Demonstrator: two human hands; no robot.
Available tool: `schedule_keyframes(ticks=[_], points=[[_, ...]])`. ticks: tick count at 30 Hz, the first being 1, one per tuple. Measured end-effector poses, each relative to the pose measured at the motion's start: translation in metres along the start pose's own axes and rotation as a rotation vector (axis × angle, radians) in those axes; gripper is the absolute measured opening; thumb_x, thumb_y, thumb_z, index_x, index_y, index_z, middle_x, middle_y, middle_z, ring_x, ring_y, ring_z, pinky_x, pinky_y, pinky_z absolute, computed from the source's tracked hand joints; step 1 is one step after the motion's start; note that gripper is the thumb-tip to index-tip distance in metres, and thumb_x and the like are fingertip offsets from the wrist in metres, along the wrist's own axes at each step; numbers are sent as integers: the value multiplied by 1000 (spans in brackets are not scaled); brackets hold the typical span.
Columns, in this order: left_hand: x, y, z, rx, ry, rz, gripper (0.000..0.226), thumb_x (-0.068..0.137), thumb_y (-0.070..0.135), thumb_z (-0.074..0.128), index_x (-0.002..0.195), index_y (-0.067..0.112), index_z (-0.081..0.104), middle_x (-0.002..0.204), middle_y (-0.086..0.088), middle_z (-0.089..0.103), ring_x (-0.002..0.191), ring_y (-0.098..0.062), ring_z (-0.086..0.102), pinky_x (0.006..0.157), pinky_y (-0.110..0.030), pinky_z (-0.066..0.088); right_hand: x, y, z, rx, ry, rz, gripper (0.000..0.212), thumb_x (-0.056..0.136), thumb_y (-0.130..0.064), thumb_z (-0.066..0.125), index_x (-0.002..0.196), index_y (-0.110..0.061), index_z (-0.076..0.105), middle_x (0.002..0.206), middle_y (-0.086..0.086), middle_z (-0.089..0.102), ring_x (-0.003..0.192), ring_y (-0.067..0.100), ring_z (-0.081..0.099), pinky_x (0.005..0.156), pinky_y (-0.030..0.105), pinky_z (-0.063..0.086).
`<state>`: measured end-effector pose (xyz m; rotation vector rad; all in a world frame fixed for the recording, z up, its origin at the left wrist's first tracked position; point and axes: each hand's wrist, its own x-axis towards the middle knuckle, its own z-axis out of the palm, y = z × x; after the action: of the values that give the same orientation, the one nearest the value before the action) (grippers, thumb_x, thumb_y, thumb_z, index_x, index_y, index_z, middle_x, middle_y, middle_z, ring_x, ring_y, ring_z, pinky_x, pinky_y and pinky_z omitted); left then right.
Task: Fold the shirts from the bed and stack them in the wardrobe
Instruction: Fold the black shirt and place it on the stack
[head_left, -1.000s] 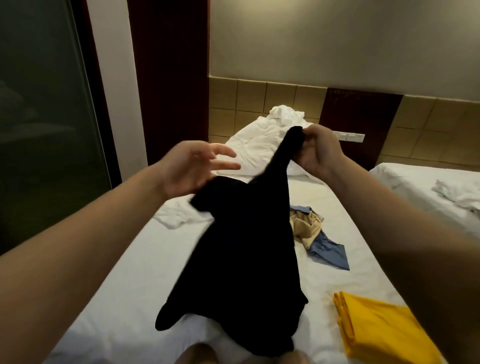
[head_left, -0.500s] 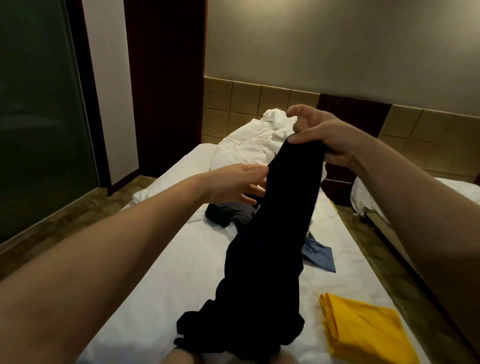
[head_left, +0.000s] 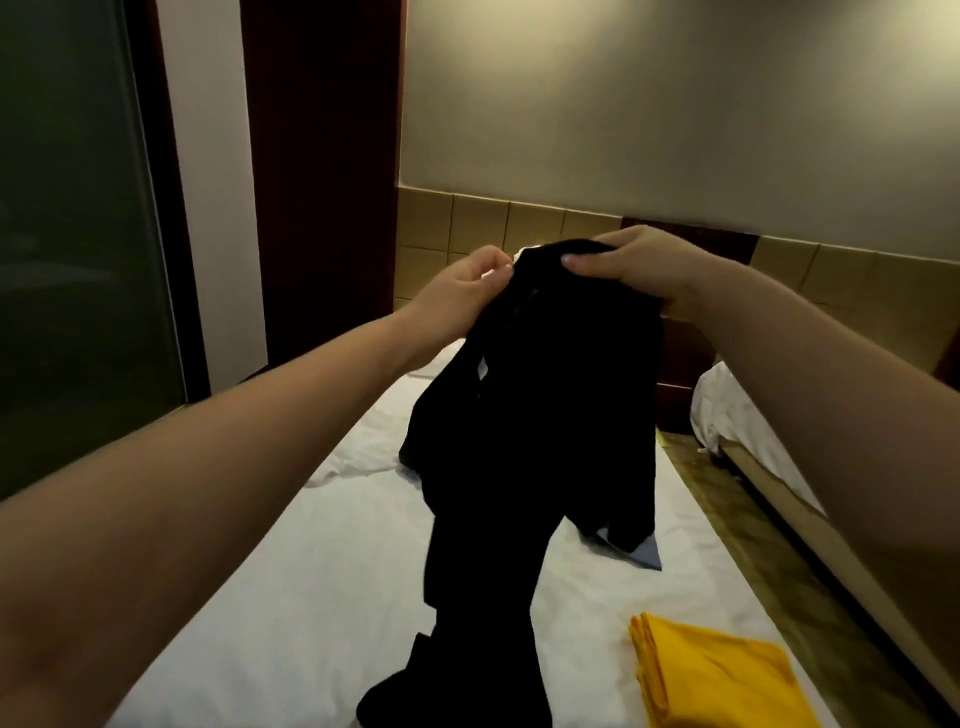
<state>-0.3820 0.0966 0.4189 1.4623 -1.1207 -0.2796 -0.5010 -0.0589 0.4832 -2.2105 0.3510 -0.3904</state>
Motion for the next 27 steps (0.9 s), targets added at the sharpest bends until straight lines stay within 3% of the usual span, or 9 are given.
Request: schedule_keyframes(ticks=[1,4,7,11,14,16,20,24,27], points=[[-5,2,1,-10,-61,-11,8,98,24,43,98,20,50,72,8,53,59,-3,52,57,-20,40,1,-2,3,100,63,-53,26,87,-22,63,110,-11,65,91,2,69,76,12,67,65,21,53],[-21,-22,8,333,-157,-31,37,92,14,55,128,18,47,101,7,59,95,-10,59,77,-18,45,3,-13,9,327,178,-147,12,89,-13,61,97,-7,67,77,2,69,61,9,66,60,19,55],[-33,-56,3,368,-26,-149,28,94,12,50,121,18,56,104,-2,62,103,-22,59,88,-32,45,8,-20,2,256,357,-182,21,88,-18,64,101,-3,68,84,9,65,71,15,64,71,26,55],[-43,-72,-39,48,56,-369,25,98,9,38,101,20,59,93,-12,51,88,-27,50,72,-30,45,10,-13,-26,142,594,-145,30,86,-27,66,107,-5,67,84,1,64,80,14,63,79,26,53],[-41,-62,-57,15,170,-321,24,95,5,40,92,18,61,86,-11,49,82,-25,47,68,-29,40,6,-5,-37,-45,504,-67,33,89,-30,62,113,-9,65,93,2,64,79,10,61,76,21,50],[-36,-49,-63,96,233,-275,25,94,2,41,87,17,60,75,-6,50,68,-18,47,60,-24,39,3,0,-38,-85,463,-29,32,90,-31,61,115,-11,64,85,-4,62,69,3,56,59,13,45],[-27,-28,-79,31,287,-283,22,93,10,42,75,14,54,68,-3,46,61,-16,44,57,-28,31,2,11,-41,105,453,48,28,92,-26,59,115,-10,63,87,-1,63,64,5,59,44,12,45],[-29,-1,-93,-83,111,-290,18,88,33,50,83,17,56,74,-2,53,67,-15,53,64,-28,38,-3,19,-47,228,280,216,18,92,-30,57,93,-12,60,79,1,61,50,6,64,40,14,47],[-26,15,-119,-122,-192,-350,63,51,59,79,97,18,66,86,-5,68,77,-19,68,68,-29,52,-5,23,-61,334,124,287,23,90,-36,57,89,-12,58,66,0,65,55,7,66,45,17,52]])
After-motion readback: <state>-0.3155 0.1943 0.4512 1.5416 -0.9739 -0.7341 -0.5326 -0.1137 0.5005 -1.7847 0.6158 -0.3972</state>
